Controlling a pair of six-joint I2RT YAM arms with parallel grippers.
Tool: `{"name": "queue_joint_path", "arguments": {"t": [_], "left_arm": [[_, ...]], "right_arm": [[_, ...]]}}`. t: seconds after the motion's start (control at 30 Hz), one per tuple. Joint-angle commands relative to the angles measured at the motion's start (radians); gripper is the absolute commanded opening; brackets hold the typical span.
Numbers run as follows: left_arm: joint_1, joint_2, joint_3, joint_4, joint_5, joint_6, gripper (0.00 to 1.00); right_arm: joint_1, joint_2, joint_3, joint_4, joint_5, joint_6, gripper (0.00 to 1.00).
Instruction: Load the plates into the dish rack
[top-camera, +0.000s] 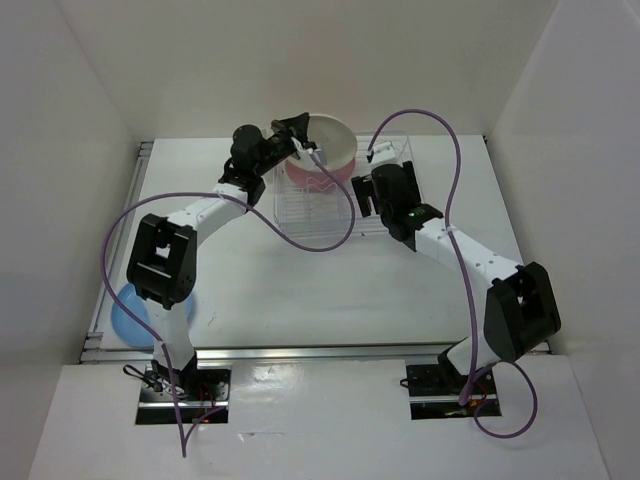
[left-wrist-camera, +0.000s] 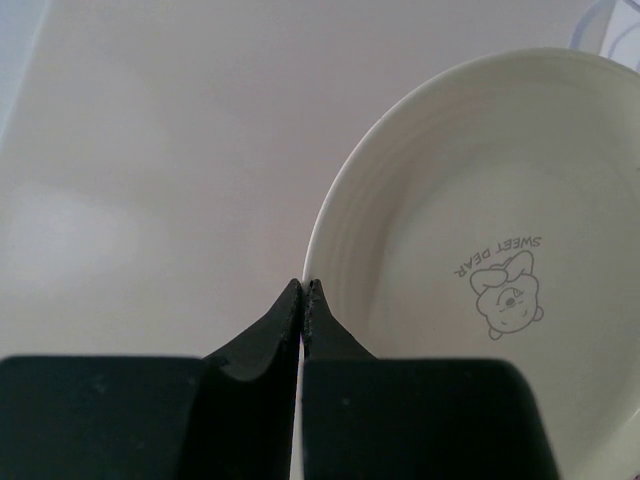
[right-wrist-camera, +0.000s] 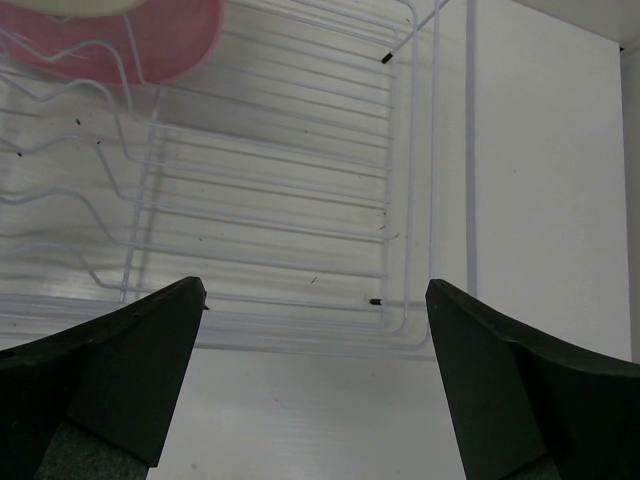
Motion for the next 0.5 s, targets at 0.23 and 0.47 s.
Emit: {"name": "queue_joint_path", "arguments": {"t": [0.23,0.47], "left_arm": [[-0.004,0.043,-0.056,0.069,-0.046,0.046,0.0],[-0.004,0.082,-0.077,0.079,-0.068,0.015,0.0]], "right_arm": [[-0.006,0.03,0.018,0.033,0.035,-0.005,1.0],[-0.006,0.03,0.027,0.023,0.035,-0.014,1.0]]}}
